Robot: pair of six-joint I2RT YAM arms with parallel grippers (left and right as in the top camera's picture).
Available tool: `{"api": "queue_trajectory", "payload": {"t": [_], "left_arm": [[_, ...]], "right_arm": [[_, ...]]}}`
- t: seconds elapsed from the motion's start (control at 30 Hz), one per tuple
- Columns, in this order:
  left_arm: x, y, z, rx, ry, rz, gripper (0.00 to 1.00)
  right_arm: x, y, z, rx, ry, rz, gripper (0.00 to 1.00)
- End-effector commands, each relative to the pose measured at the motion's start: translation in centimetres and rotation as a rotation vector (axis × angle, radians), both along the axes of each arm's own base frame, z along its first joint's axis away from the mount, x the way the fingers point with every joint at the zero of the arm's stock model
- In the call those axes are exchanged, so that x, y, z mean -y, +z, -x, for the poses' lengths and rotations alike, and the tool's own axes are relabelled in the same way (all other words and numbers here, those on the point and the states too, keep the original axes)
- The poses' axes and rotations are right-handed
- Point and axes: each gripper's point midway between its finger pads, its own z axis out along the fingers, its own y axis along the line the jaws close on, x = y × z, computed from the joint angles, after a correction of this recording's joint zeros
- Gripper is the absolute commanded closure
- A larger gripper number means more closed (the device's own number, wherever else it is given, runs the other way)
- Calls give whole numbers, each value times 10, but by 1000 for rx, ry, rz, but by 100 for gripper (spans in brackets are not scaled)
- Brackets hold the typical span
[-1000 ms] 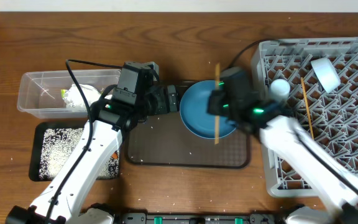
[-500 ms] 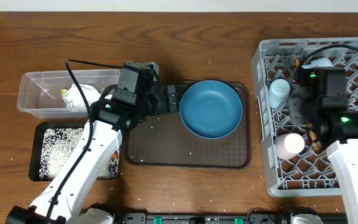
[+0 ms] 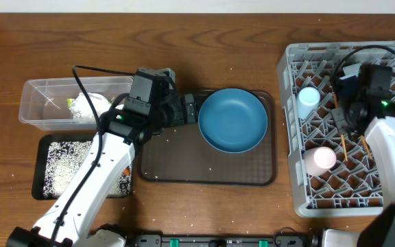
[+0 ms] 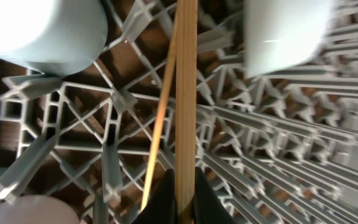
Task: Sort waste into correct bins and load items into the dishwasher rack
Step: 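Carry the chopstick into the rack and release it, then move the right gripper to the right rim of the blue plate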
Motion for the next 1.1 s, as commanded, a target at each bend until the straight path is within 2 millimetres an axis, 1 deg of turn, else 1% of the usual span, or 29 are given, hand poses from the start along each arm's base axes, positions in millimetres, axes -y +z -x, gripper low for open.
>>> {"api": "queue_trajectory", "payload": {"t": [0.0, 0.07, 0.1, 0.17, 0.2, 0.23, 0.33, 0.43, 0.5, 0.57, 0.6, 0.63, 0.67, 0.7, 0.73, 0.77, 0.8, 0.83, 0.87, 1.0, 1.07], "left_arm": [[0, 9, -1, 28, -3, -3, 2], [0, 9, -1, 28, -3, -3, 2], [0, 9, -1, 28, -3, -3, 2], [0, 9, -1, 28, -3, -3, 2], [0, 9, -1, 28, -3, -3, 2], [0, 9, -1, 28, -3, -3, 2], [0, 9, -1, 28, -3, -3, 2], [0, 9, -1, 28, -3, -3, 2], [0, 9, -1, 28, -3, -3, 2], [0, 9, -1, 28, -3, -3, 2], [0, 9, -1, 28, -3, -3, 2], [0, 9, -1, 28, -3, -3, 2], [0, 9, -1, 28, -3, -3, 2], [0, 9, -1, 28, -3, -3, 2], [0, 9, -1, 28, -3, -3, 2], [0, 9, -1, 28, -3, -3, 2], [0, 9, -1, 28, -3, -3, 3], [0, 9, -1, 28, -3, -3, 2], [0, 9, -1, 28, -3, -3, 2], [0, 9, -1, 28, -3, -3, 2], [0, 9, -1, 28, -3, -3, 2]], "right_arm": [[4, -12, -3, -32, 6, 6, 99], [5, -15, -5, -33, 5, 5, 97], [5, -16, -7, -28, 5, 6, 83], [5, -14, -9, -15, -1, 5, 64], [5, -14, -9, -14, -1, 6, 51], [5, -13, -9, -13, -1, 7, 48], [5, -9, -9, 7, -19, 2, 47], [4, 7, -11, 62, -53, -6, 48], [4, 23, -12, 116, -73, -9, 50], [4, 48, -11, 198, -109, -18, 53], [3, 61, -9, 244, -139, -32, 56], [0, 76, -7, 309, -194, -72, 63], [-5, 87, -5, 364, -242, -124, 67], [-15, 100, -3, 428, -299, -219, 67], [-30, 111, 1, 470, -337, -331, 66], [-46, 119, 7, 481, -336, -430, 65], [-63, 126, 15, 477, -306, -516, 64], [-76, 131, 22, 466, -274, -579, 63], [-93, 136, 33, 442, -228, -653, 62], [-146, 145, 76, 311, -101, -906, 52], [-164, 147, 84, 272, -49, -993, 51]]}}
